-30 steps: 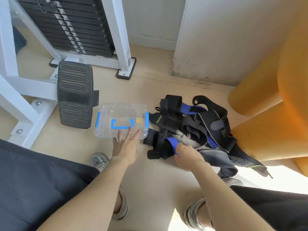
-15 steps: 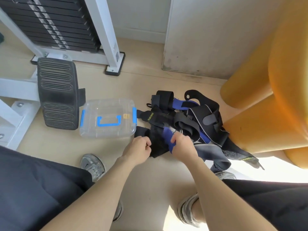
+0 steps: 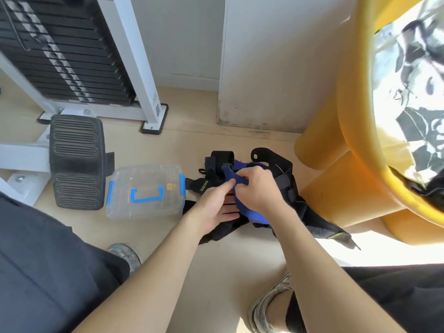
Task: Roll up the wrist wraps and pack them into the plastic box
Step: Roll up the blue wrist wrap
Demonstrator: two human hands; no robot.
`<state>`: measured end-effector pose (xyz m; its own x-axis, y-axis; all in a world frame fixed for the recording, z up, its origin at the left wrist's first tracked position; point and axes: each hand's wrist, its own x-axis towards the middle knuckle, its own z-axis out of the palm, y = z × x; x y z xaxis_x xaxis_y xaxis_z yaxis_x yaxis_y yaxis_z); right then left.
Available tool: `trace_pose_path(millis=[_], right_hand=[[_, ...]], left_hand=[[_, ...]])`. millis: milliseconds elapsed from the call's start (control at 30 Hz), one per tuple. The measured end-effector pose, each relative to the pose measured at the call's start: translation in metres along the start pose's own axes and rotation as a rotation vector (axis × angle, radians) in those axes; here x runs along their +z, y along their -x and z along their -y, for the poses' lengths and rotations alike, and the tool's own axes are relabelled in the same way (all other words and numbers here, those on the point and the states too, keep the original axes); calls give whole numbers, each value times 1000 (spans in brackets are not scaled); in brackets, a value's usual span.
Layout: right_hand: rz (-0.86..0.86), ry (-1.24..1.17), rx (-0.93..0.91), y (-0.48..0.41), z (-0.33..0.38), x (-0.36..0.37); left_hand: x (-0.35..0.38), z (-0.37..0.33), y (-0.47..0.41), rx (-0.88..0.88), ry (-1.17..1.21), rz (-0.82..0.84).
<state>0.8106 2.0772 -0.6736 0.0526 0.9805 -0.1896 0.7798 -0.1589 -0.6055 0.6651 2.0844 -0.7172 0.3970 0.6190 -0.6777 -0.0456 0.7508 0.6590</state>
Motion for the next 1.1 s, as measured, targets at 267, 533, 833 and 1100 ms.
trace_pose_path(millis=[267, 533, 833, 1100], right_hand=[[46, -212, 2, 12, -11, -4], [160, 139, 191, 24, -51, 18], [-35, -131, 135, 23, -45, 9], [-289, -319, -109, 7, 17, -35]], left_hand=[[5, -14, 17, 396, -258, -229], [5, -23, 37, 591, -204, -287], [-17, -50, 47, 488, 286, -370], [-3, -41, 58, 372, -35, -238]])
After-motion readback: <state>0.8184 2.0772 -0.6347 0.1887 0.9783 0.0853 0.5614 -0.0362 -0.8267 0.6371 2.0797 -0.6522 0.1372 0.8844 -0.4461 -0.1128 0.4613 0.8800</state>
